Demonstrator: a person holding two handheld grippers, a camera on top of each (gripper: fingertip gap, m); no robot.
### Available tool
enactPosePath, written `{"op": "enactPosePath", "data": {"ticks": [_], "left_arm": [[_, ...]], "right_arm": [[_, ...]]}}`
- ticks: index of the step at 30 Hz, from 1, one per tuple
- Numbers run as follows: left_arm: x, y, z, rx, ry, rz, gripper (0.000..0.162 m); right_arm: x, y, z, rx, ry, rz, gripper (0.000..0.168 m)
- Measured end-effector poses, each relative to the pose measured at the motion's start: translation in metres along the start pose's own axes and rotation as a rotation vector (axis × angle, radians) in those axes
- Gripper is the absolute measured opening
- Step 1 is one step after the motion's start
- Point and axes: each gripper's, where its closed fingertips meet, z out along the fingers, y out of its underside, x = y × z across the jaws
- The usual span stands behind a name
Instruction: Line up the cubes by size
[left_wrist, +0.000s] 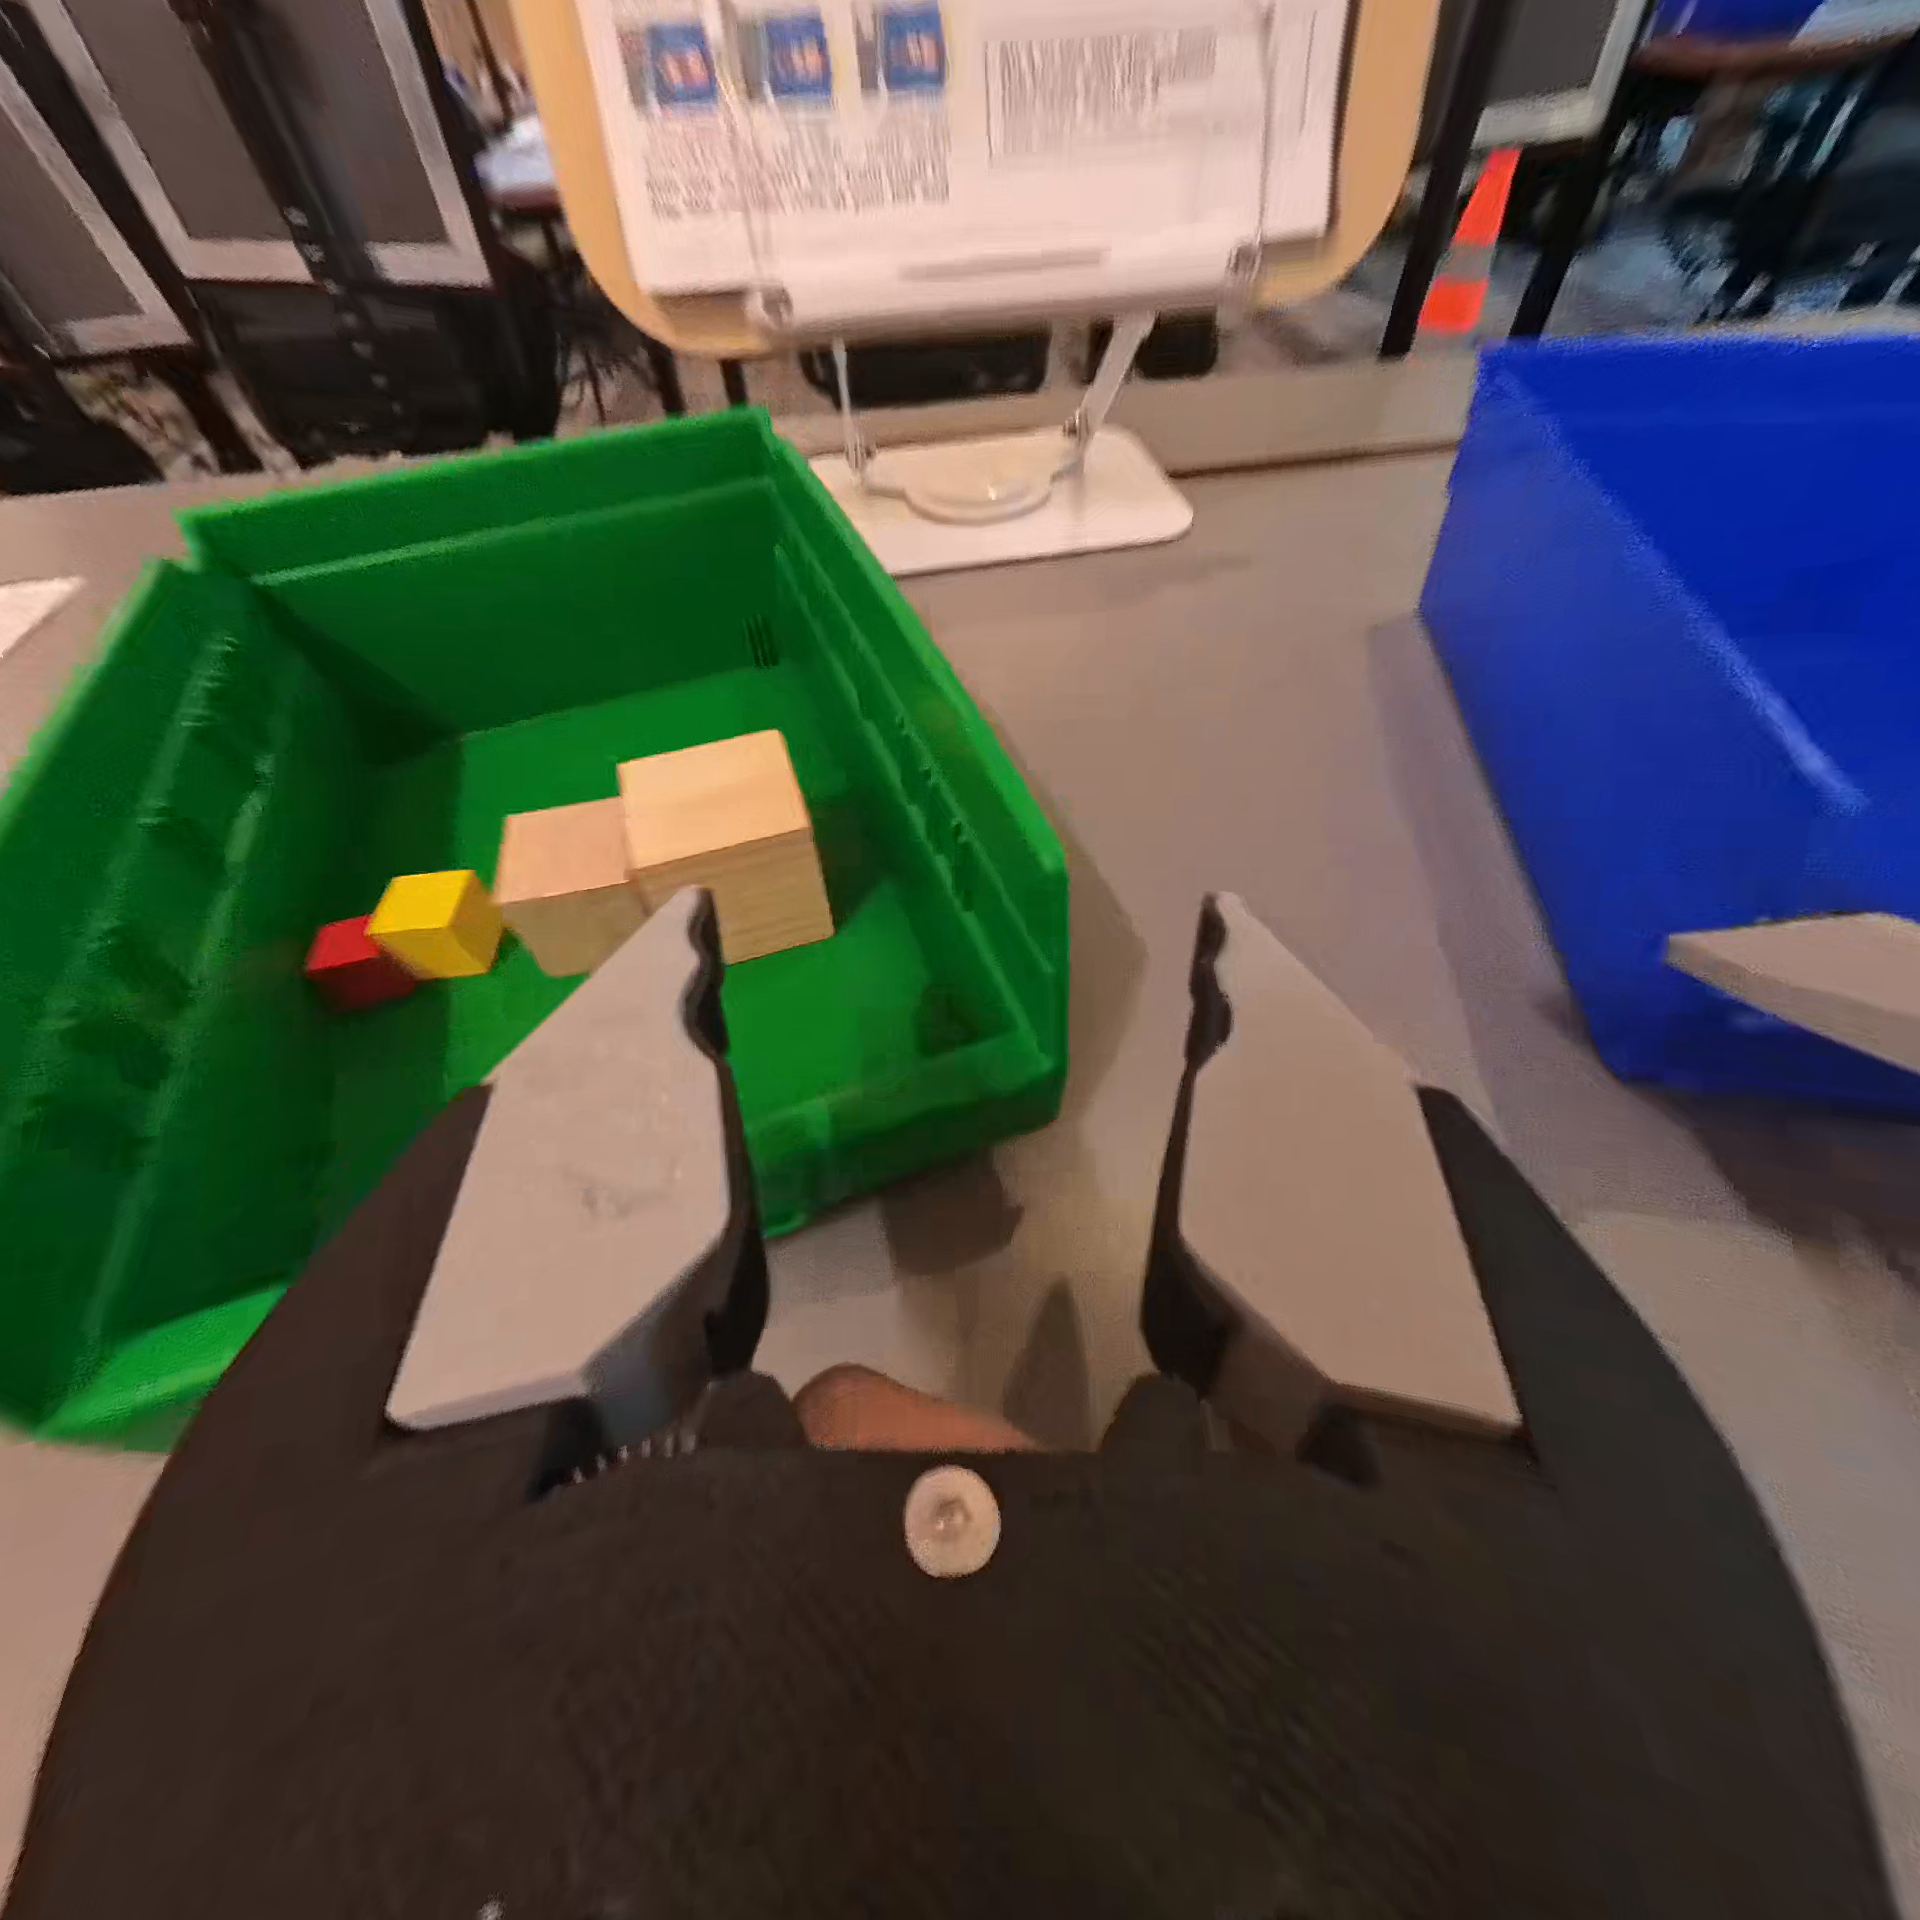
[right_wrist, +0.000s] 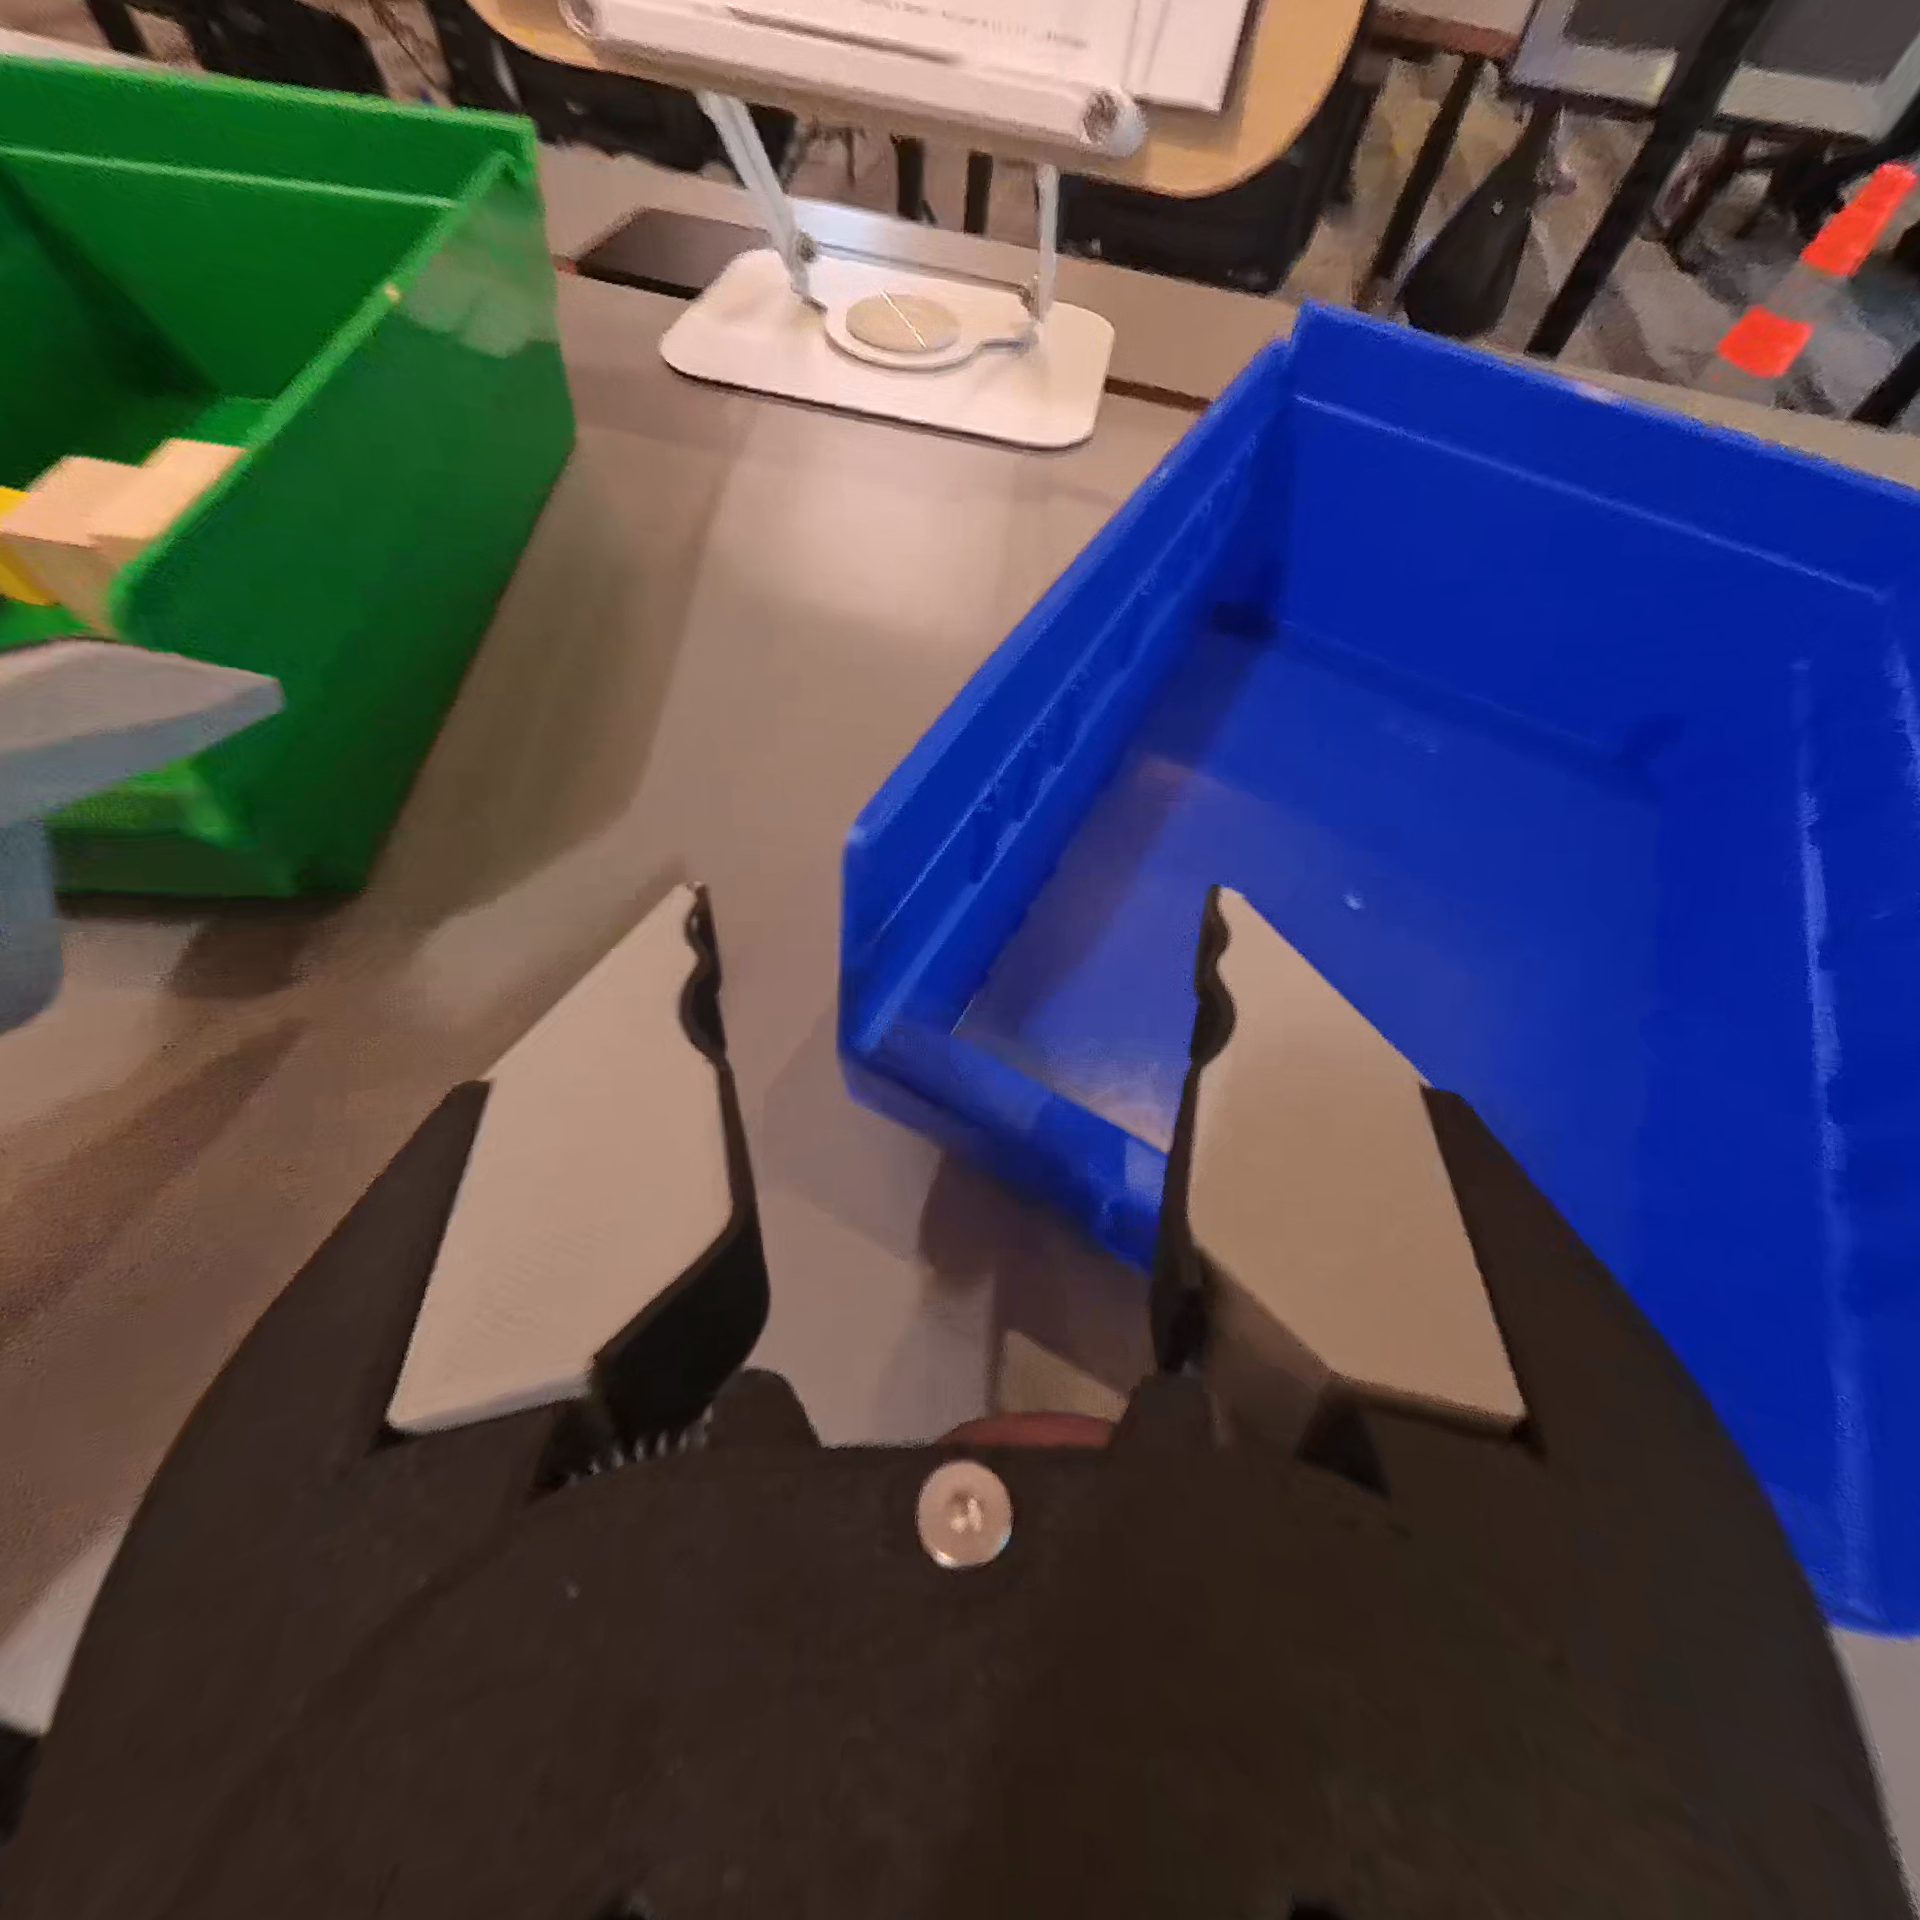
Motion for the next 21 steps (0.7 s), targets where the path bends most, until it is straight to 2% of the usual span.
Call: {"op": "enactPosePath", "data": {"ticks": [1,2,3,5,7,10,12,14,17,21], "left_arm": [[0.004,0.005,0.017,-0.034,-0.003,0.010,0.076],[0.007,0.008,0.031,-0.057,-0.005,0.031,0.054],[0.007,0.008,0.041,-0.062,-0.005,0.058,0.026],[-0.008,0.006,0.046,-0.056,-0.060,0.097,0.017],[-0.045,0.003,0.032,-0.020,-0.155,0.141,0.001],[-0.091,0.022,0.010,-0.014,-0.070,0.010,0.001],[-0.114,0.029,-0.006,-0.015,-0.083,-0.015,0.003],[-0.123,0.031,-0.014,0.007,-0.121,-0.042,0.002],[-0.126,0.030,-0.014,0.046,-0.269,-0.055,0.000],[-0.112,0.023,0.001,0.041,-0.354,0.079,0.003]], "right_arm": [[0.000,0.001,0.010,-0.029,-0.020,0.014,0.078],[-0.004,0.003,0.018,-0.055,-0.072,0.022,0.046],[-0.013,0.002,0.023,-0.067,-0.161,0.020,0.025],[0.003,0.002,0.027,-0.075,-0.130,0.027,0.022],[0.036,0.007,0.017,-0.081,-0.058,-0.005,0.014],[0.093,0.025,-0.003,-0.081,0.027,-0.003,0.004],[0.114,0.032,-0.014,-0.085,0.081,-0.008,0.000],[0.111,0.027,-0.013,-0.065,0.062,0.027,0.000],[0.092,0.022,-0.003,0.021,0.098,0.094,0.001],[0.074,0.013,0.007,0.139,0.153,0.196,0.002]]}}
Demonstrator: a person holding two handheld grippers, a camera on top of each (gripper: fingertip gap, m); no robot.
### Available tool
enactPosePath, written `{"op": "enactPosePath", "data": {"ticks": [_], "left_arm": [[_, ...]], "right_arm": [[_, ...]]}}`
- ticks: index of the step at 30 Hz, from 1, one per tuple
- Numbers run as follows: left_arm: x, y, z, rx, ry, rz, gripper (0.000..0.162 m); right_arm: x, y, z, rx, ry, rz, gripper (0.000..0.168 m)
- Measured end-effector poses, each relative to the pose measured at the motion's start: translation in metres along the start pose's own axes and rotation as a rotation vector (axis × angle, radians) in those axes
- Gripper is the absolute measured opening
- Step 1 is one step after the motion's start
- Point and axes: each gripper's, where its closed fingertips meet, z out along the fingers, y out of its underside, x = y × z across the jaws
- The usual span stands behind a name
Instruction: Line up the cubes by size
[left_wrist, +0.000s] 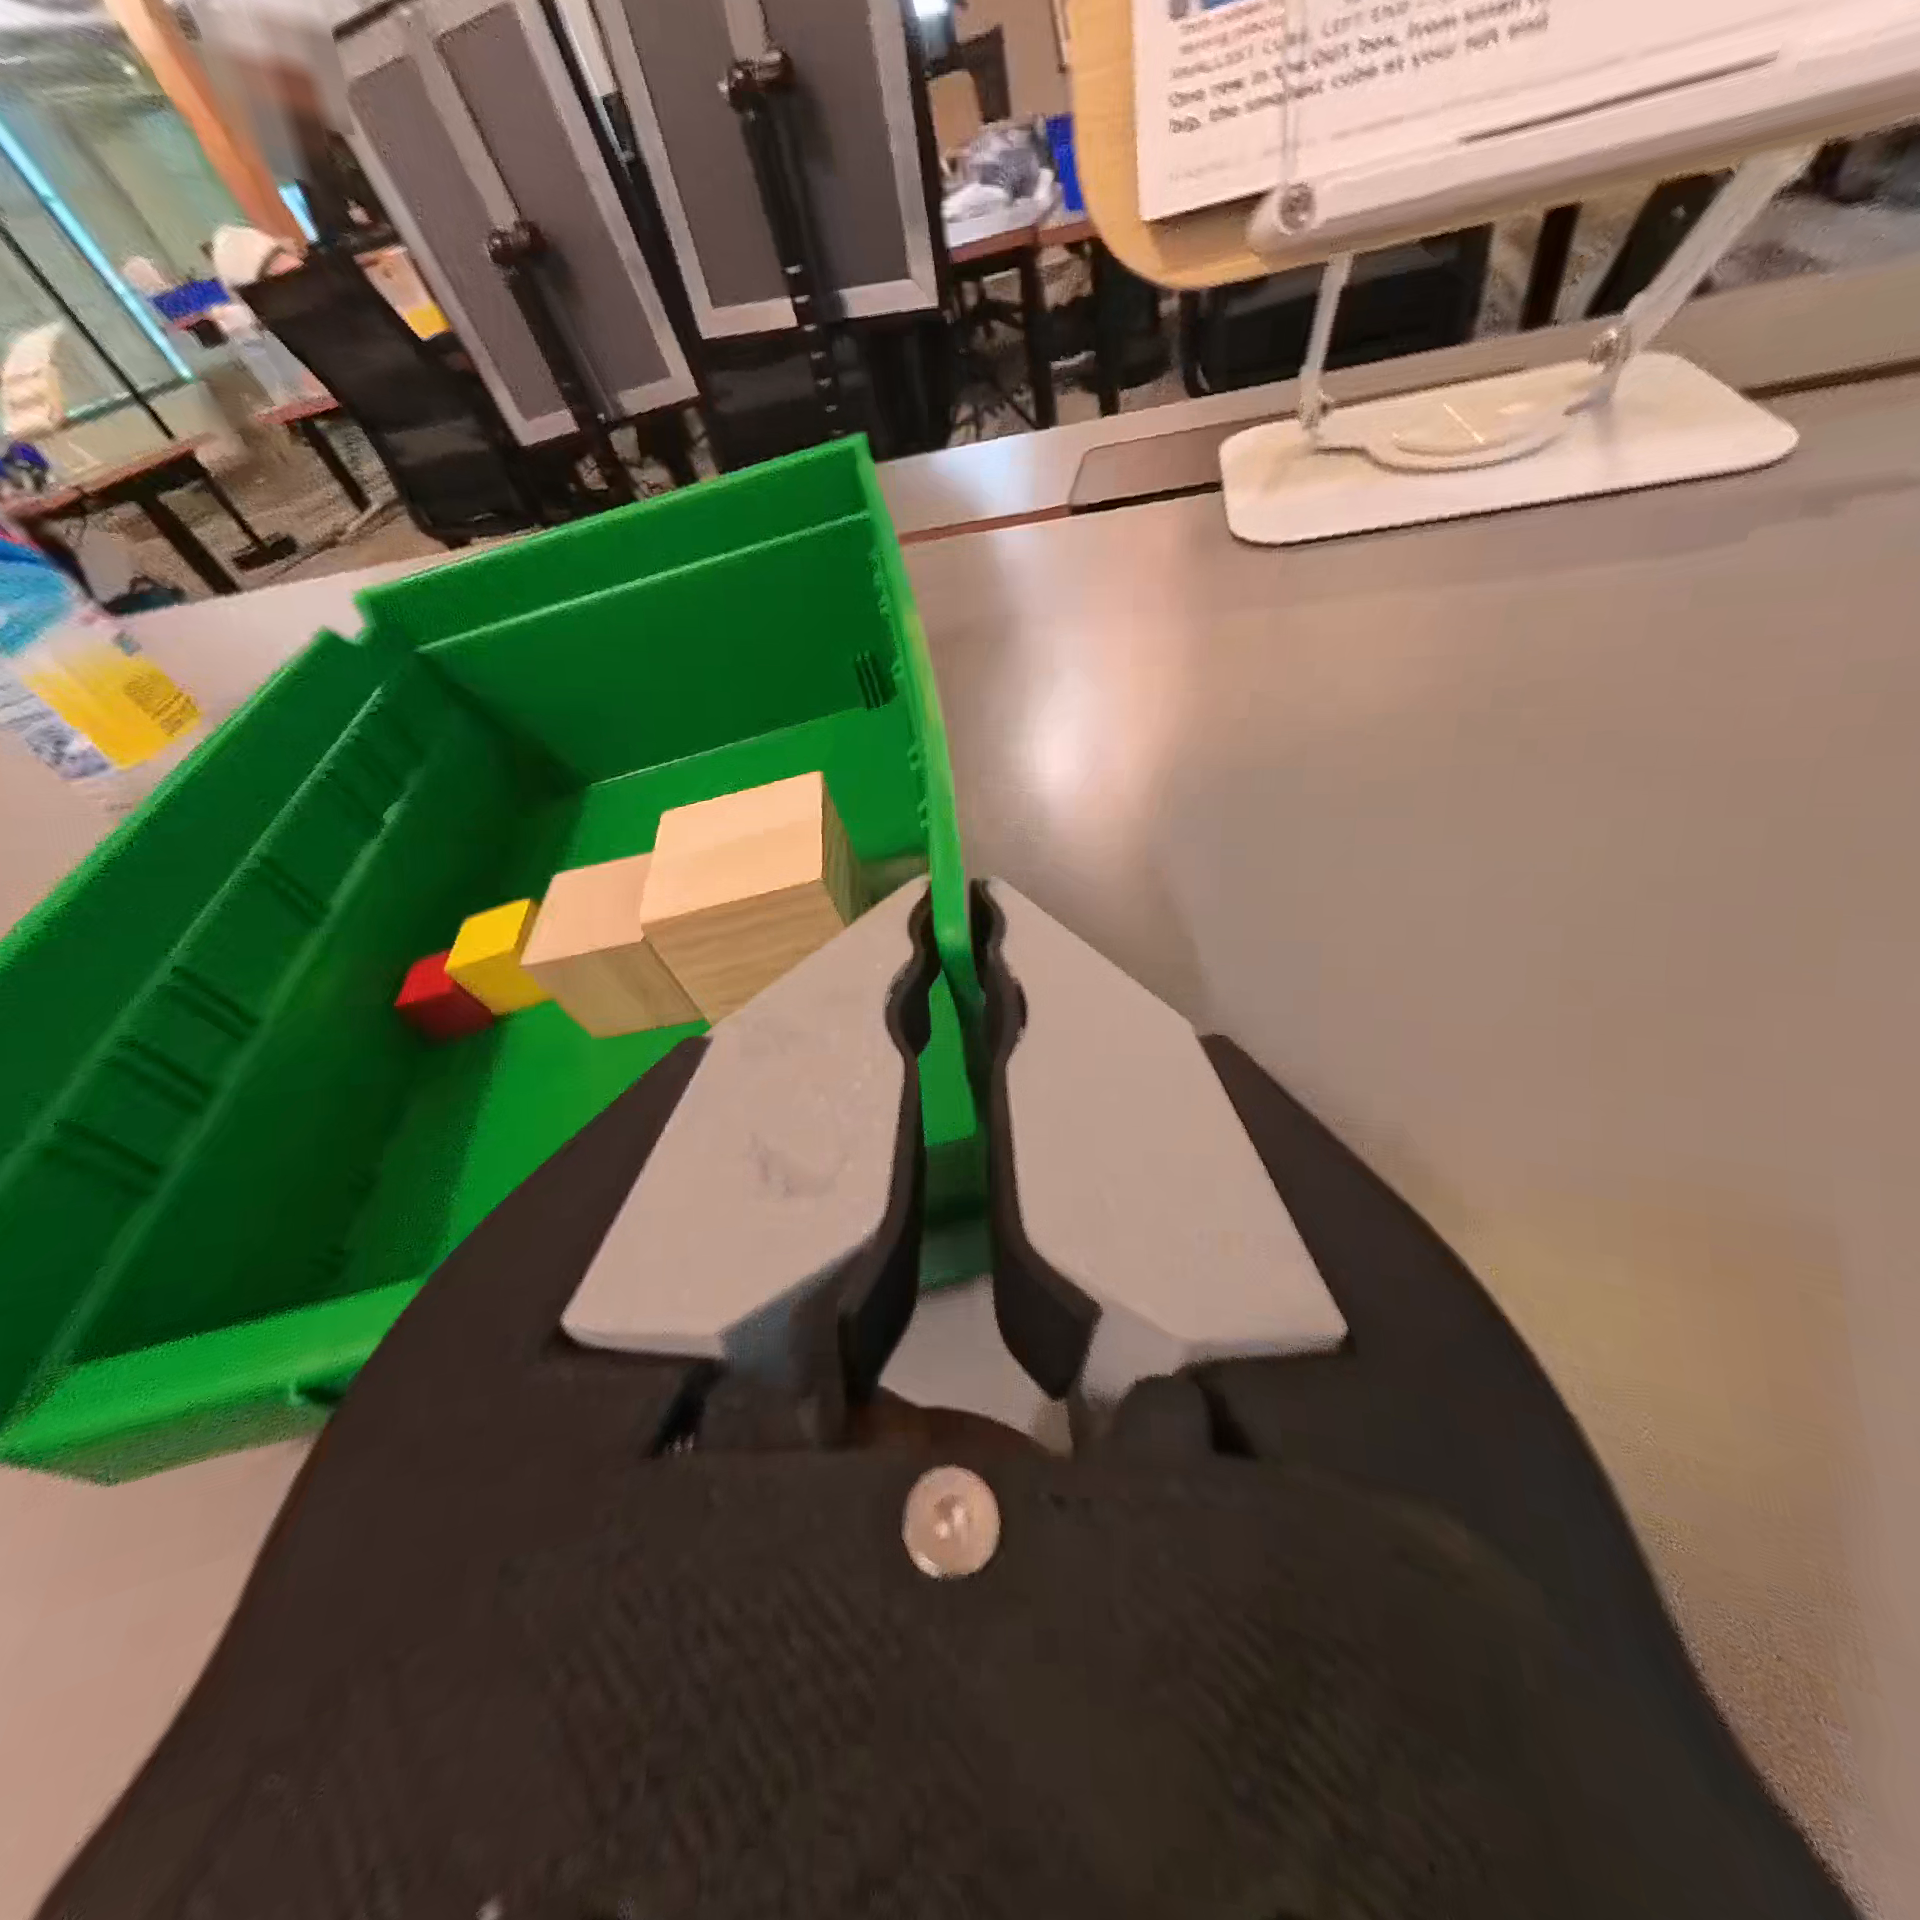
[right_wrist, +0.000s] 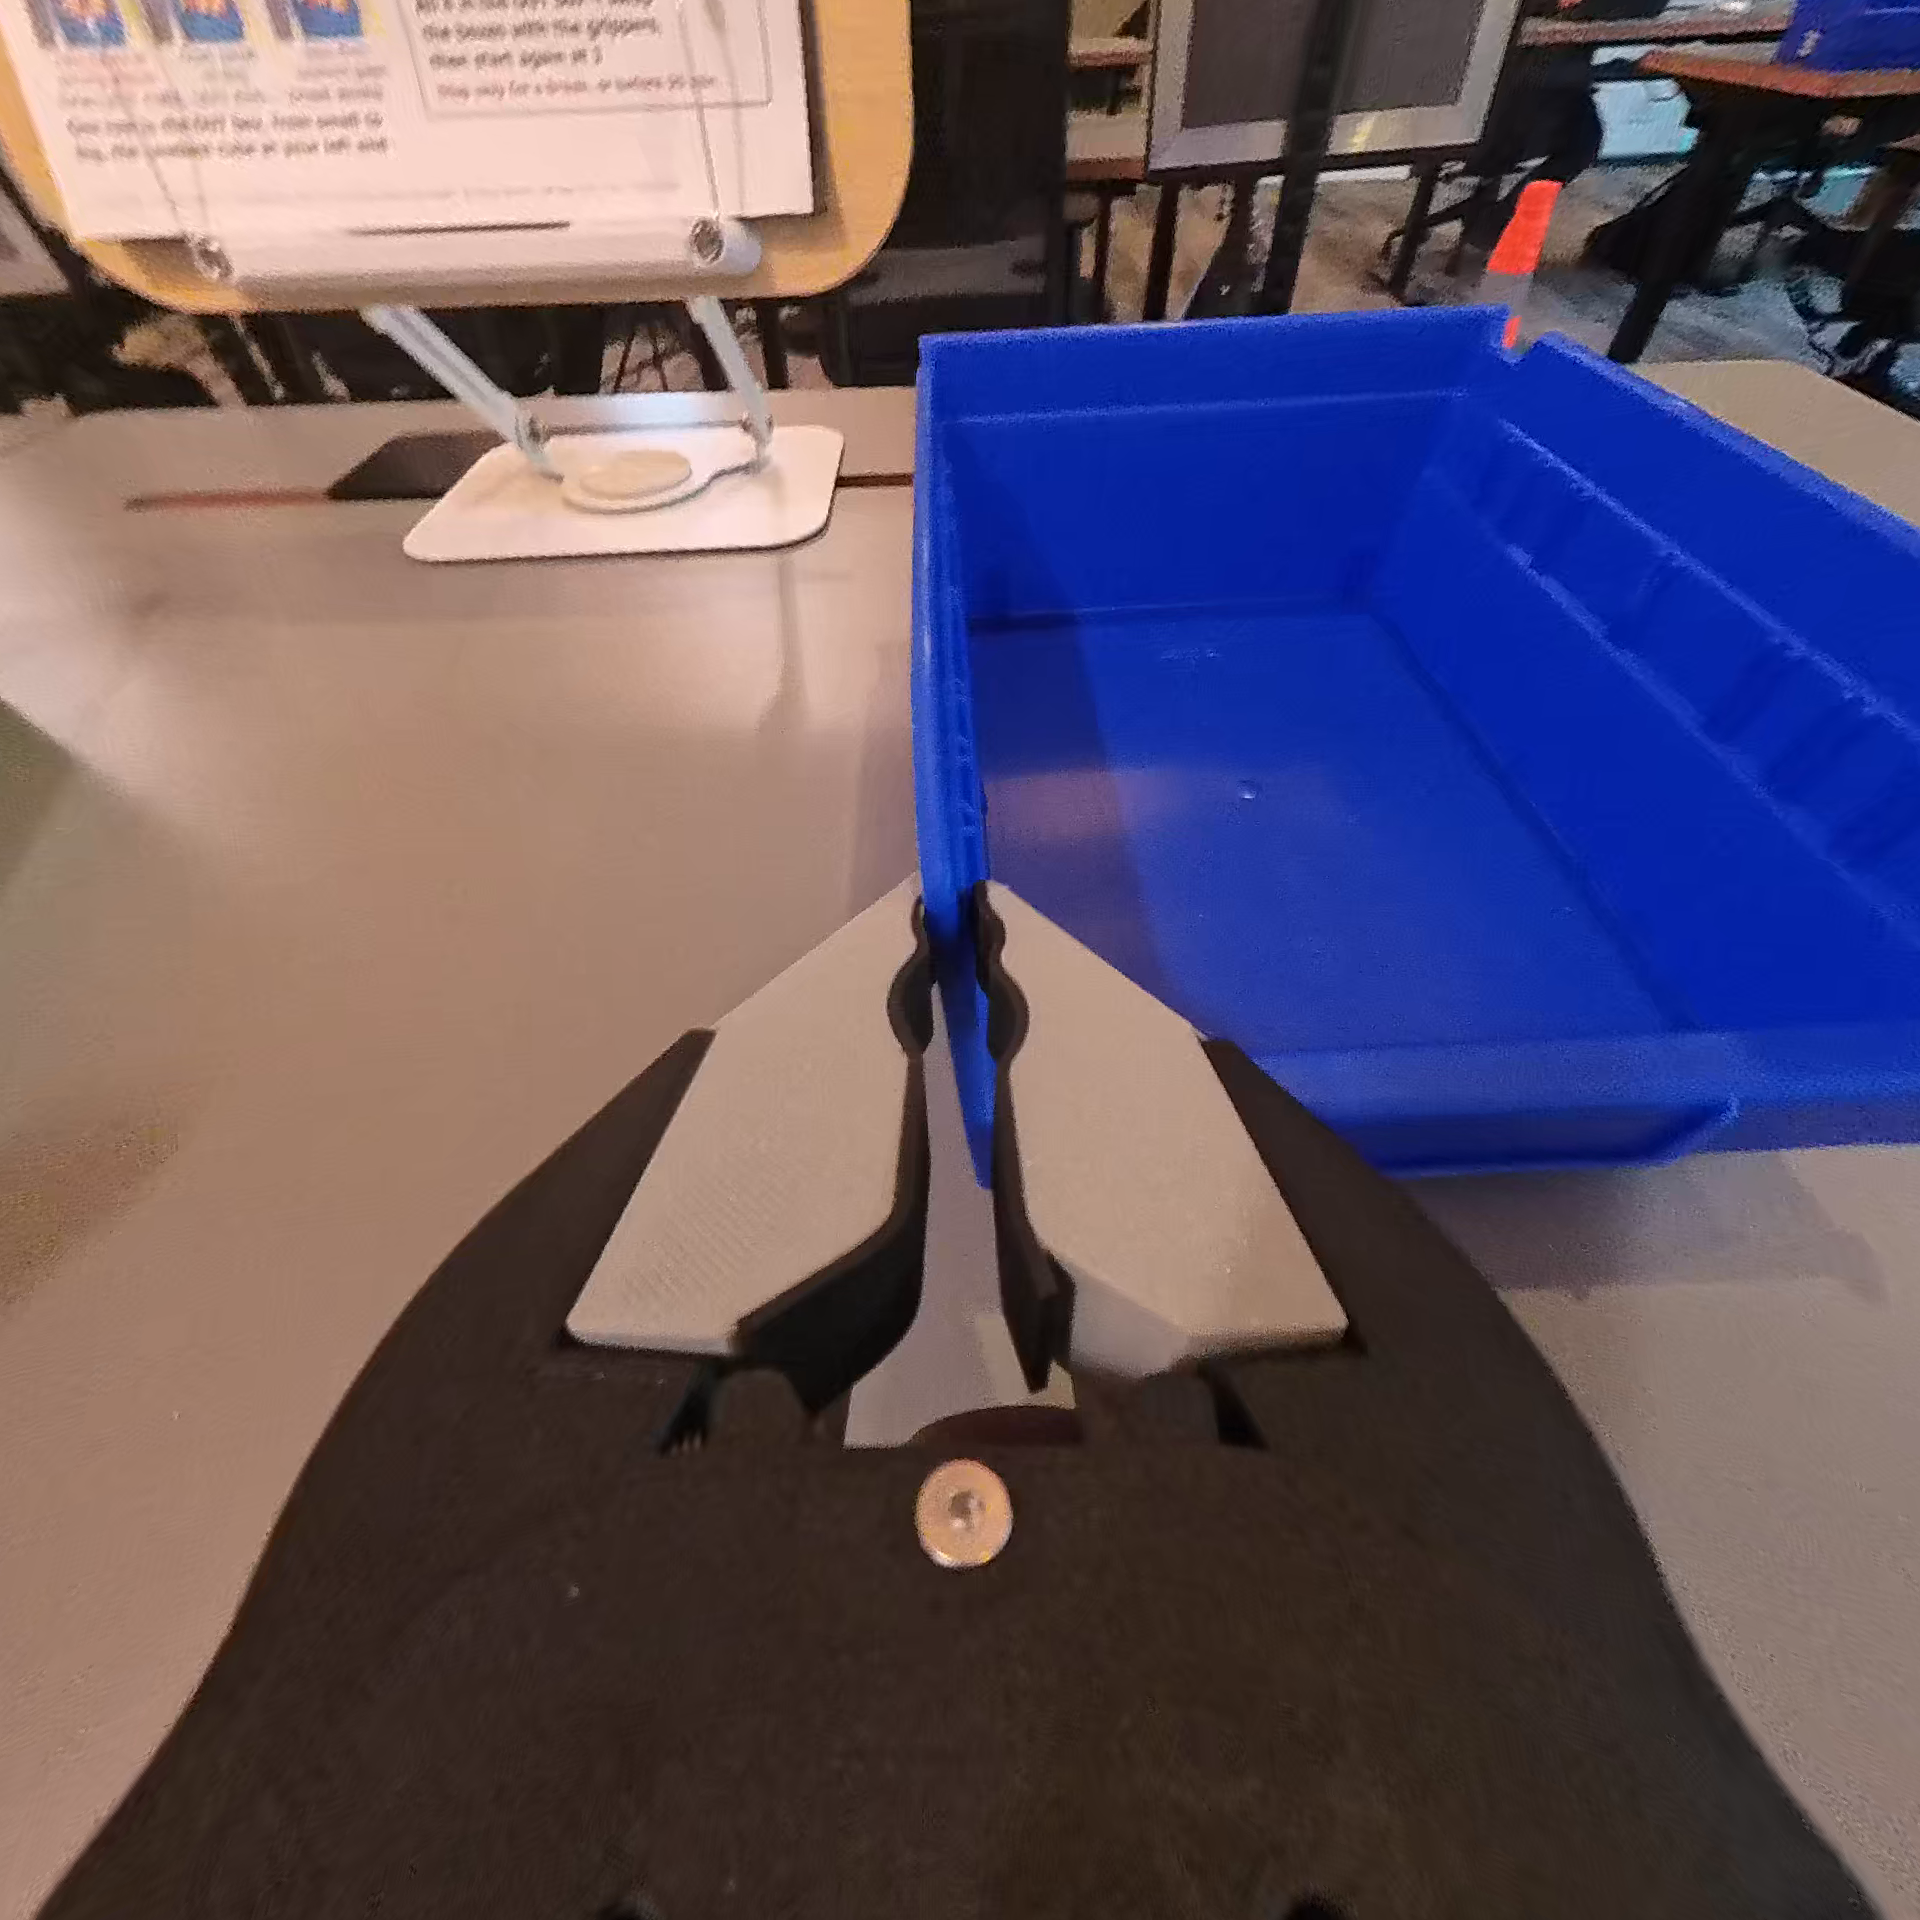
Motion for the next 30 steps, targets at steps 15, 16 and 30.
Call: {"op": "enactPosePath", "data": {"ticks": [15,16,30], "left_arm": [[-0.012,0.003,0.004,-0.002,0.160,-0.047,0.000],[-0.011,0.003,0.004,-0.007,0.163,-0.041,0.000],[-0.018,-0.043,-0.039,0.098,0.290,-0.168,0.093]], "right_arm": [[-0.002,-0.002,-0.003,0.072,0.160,0.000,0.001],[-0.004,-0.003,0.002,0.066,0.161,0.002,0.001],[-0.025,-0.047,-0.012,0.052,-0.115,-0.172,0.074]]}}
